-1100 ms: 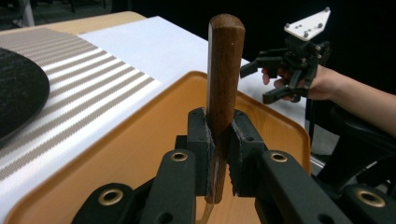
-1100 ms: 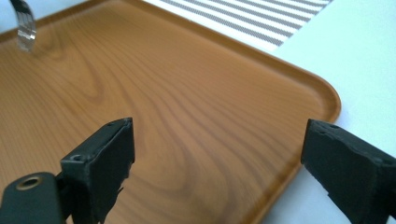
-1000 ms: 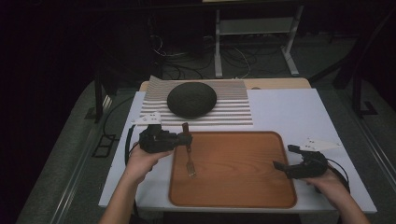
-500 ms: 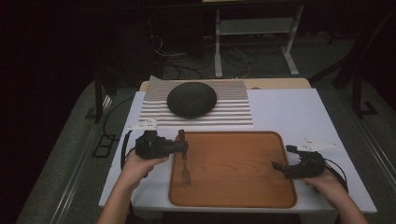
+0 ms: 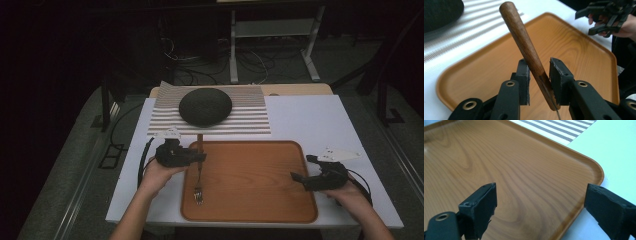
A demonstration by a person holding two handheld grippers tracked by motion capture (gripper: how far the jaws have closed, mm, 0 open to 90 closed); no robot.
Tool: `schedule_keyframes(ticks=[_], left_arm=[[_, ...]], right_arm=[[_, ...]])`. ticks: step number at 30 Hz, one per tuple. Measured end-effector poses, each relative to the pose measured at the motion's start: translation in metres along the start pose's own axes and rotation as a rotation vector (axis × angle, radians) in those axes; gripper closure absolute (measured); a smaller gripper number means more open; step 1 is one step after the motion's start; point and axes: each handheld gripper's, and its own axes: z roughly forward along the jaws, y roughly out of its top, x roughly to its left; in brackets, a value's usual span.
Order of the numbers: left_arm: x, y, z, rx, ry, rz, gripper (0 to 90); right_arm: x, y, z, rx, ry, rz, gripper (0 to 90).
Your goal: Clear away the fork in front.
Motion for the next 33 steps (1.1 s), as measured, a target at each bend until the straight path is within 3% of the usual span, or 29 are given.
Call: schedule_keyframes(ticks=[6,15,24,29,33], left_arm=[[0.009,-0.008,0.014,0.045,0.002,-0.034,66.6],[0.015,-0.017,0.029,0.129,-0.004,-0.051,66.3],[0.015,-0.017,0.032,0.127,0.011,-0.040,63.9],[0.006,-0.014,0.031,0.109,0.006,-0.006,74.8],[-0.003,-0.013,0.034,0.137,-0.011,0.028,88.0]], right_arm=[[0.001,0.000,0.000,0.003,-0.001,-0.009,11.6],[0.002,0.000,0.002,0.011,-0.002,-0.026,11.7],[0.002,-0.001,0.002,0.008,0.003,-0.030,11.7],[0.002,-0.001,0.002,0.011,0.005,-0.036,11.7],[0.001,0.001,0.003,0.008,0.004,-0.036,11.7]])
